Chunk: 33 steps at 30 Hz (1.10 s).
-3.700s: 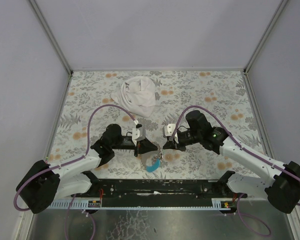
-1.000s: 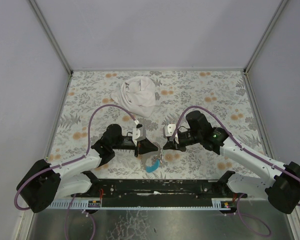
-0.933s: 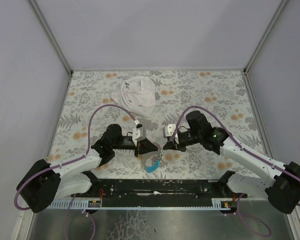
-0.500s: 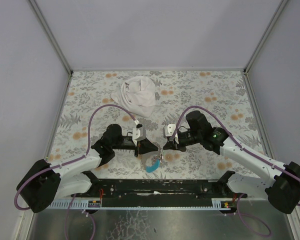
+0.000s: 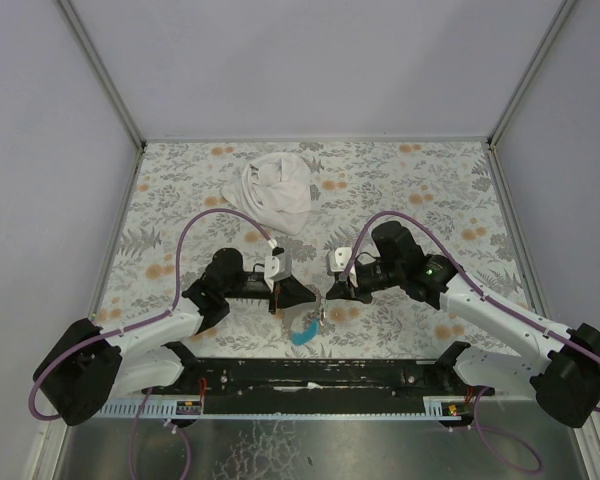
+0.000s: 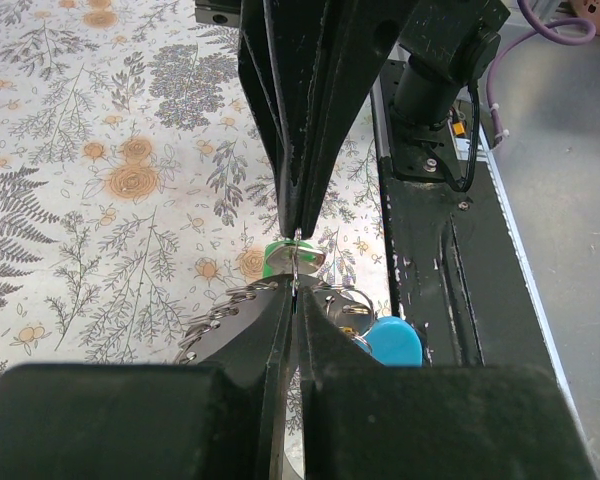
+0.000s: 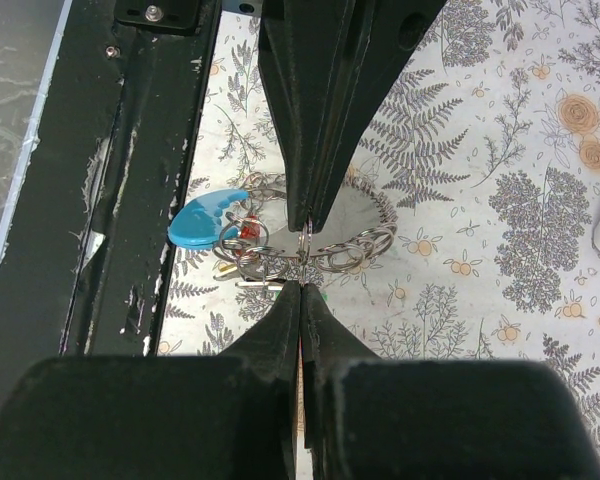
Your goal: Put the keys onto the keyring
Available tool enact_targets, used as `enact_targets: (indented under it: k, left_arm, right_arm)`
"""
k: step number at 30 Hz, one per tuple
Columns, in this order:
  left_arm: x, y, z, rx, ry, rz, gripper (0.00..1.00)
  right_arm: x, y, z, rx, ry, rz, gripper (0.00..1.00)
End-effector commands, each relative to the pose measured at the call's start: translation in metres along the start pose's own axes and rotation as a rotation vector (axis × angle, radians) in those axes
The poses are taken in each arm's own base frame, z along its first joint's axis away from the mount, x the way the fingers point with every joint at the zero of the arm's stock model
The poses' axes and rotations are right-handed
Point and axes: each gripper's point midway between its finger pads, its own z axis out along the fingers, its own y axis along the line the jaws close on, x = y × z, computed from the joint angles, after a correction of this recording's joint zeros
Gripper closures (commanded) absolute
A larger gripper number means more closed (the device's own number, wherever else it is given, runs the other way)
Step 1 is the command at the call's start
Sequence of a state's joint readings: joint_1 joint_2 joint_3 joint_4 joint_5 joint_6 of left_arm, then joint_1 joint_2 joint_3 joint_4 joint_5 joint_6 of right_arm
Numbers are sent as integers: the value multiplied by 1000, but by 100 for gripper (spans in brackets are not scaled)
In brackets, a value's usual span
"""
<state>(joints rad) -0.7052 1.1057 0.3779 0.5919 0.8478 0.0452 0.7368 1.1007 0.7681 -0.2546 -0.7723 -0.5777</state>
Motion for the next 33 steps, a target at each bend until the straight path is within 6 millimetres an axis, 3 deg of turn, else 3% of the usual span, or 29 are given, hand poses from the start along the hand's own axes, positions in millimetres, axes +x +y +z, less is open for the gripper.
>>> enact_targets:
  k: [1, 33]
  left_arm:
    - [-13, 4, 1, -15, -55, 49, 100]
    - [-6, 9, 8, -41, -8, 31, 100]
  right_arm:
    - [-14, -1, 1, -18, -59, -12, 100]
    - [-31, -9, 7, 0, -122, -30, 100]
